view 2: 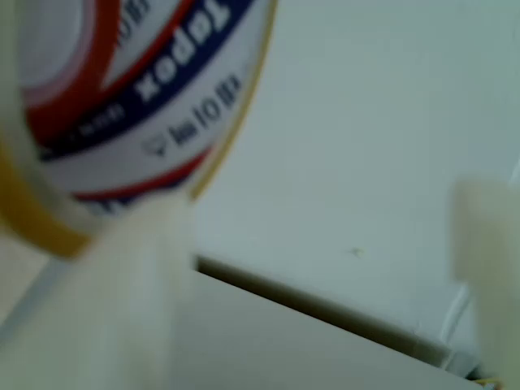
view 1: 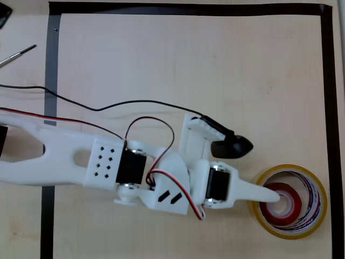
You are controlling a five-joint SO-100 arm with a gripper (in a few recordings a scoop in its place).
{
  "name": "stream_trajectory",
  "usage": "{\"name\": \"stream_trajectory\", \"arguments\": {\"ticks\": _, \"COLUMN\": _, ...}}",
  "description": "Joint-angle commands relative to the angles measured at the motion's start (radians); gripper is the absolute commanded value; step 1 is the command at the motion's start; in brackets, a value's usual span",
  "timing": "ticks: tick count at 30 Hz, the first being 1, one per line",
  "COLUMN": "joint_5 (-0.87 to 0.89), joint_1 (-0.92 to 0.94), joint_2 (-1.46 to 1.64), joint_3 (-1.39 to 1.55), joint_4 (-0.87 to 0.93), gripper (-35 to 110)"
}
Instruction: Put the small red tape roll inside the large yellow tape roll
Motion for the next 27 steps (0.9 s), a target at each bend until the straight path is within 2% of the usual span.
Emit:
{"name": "stream_trajectory", "arguments": {"ticks": 1, "joint_5": 0.014, "joint_1": -0.012, "joint_2": 0.236, "joint_3": 0.064, "joint_4": 0.014, "gripper": 16}}
{"name": "stream_trajectory", "arguments": {"ticks": 8, "joint_5": 0.003, "joint_1": -0.083, "joint_2": 0.723, "joint_3": 0.767, "joint_4": -0.032, "gripper": 15}}
{"name": "stream_trajectory", "arguments": {"ticks": 12, "joint_5": 0.011, "joint_1": -0.095, "joint_2": 0.994, "joint_3": 1.063, "joint_4": -0.043, "gripper": 14}}
{"name": "stream_trajectory", "arguments": {"ticks": 19, "joint_5": 0.014, "joint_1": -0.100, "joint_2": 1.373, "joint_3": 1.436, "joint_4": -0.037, "gripper": 5}}
{"name": "stream_trajectory", "arguments": {"ticks": 27, "joint_5": -0.028, "joint_1": -0.115, "joint_2": 1.652, "joint_3": 1.643, "joint_4": 0.213, "gripper": 0}}
